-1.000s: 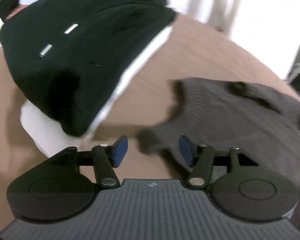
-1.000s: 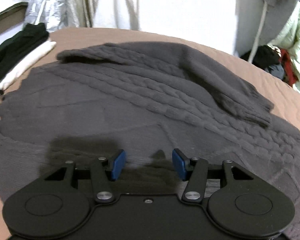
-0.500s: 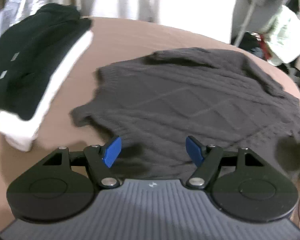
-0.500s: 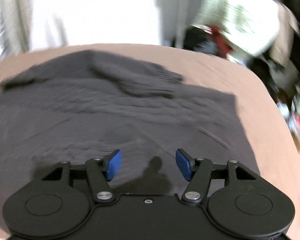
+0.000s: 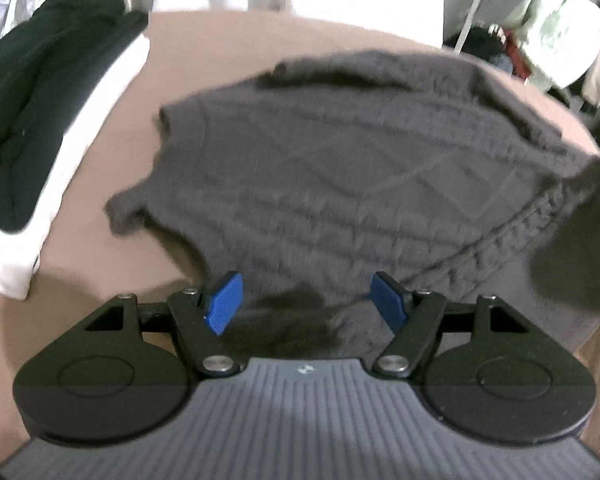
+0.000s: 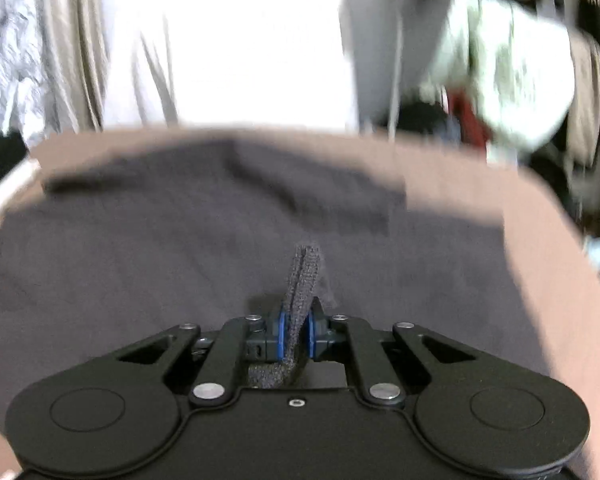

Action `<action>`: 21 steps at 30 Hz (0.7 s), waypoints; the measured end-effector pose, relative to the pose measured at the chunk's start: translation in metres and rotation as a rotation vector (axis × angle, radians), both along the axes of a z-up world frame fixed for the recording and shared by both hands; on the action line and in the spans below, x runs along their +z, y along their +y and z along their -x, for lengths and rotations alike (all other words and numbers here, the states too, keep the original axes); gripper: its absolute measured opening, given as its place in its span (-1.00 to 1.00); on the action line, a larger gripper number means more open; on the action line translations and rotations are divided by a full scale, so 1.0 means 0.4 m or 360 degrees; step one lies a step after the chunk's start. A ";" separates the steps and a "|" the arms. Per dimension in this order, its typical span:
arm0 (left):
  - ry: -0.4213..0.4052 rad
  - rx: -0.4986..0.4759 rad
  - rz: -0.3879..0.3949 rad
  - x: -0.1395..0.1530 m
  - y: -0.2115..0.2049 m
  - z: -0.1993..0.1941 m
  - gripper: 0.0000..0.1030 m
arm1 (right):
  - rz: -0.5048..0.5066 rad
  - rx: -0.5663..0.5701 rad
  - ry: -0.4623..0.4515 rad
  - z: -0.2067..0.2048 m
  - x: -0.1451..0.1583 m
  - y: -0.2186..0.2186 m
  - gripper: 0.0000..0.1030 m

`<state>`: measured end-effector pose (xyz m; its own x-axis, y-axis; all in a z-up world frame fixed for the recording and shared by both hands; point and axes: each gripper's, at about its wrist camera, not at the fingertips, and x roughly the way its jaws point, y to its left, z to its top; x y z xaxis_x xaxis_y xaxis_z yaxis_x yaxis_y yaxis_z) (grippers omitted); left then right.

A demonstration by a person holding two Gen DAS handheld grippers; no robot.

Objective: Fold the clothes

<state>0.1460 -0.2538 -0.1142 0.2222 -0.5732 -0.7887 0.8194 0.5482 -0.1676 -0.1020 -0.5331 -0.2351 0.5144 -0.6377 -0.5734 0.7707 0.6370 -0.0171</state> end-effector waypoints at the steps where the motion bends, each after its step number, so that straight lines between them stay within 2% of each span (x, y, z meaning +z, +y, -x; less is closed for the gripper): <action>1: 0.0052 0.0019 0.0046 0.001 0.005 -0.008 0.38 | 0.0060 -0.0002 -0.0039 -0.008 0.043 -0.005 -0.78; 3: 0.0193 0.0056 0.0122 -0.001 0.011 -0.033 0.38 | 0.0177 -0.0033 -0.0080 -0.025 0.117 -0.029 -0.79; 4: 0.0222 0.0067 0.0139 -0.004 0.007 -0.041 0.38 | 0.0215 -0.0063 -0.0087 -0.030 0.140 -0.047 -0.79; 7: 0.0212 0.0088 0.0128 -0.017 -0.003 -0.057 0.38 | 0.0244 -0.0204 -0.0062 -0.038 0.165 -0.125 -0.78; 9: 0.0214 0.0107 0.0099 -0.029 -0.009 -0.068 0.38 | 0.0172 -0.0318 0.0026 -0.041 0.124 -0.190 -0.76; 11: 0.0234 0.0123 0.0065 -0.045 -0.015 -0.080 0.38 | 0.0051 -0.0405 0.0164 -0.046 0.051 -0.246 -0.74; 12: 0.0245 0.0132 0.0047 -0.055 -0.020 -0.086 0.38 | -0.0011 -0.0441 0.0242 -0.047 0.006 -0.268 -0.59; 15: 0.0228 0.0158 0.0010 -0.073 -0.030 -0.100 0.38 | -0.0083 -0.0525 0.0458 -0.053 -0.096 -0.280 -0.48; 18: 0.0142 0.0180 0.0034 -0.067 -0.030 -0.109 0.38 | -0.0065 -0.0546 0.0449 -0.039 -0.111 -0.238 -0.34; 19: 0.0124 0.0207 0.0066 -0.060 -0.024 -0.117 0.38 | -0.0045 -0.0520 0.0416 -0.040 -0.101 -0.215 -0.32; 21: 0.0088 0.0287 0.0187 -0.042 -0.010 -0.147 0.43 | -0.0008 -0.0422 0.0342 -0.047 -0.071 -0.158 -0.13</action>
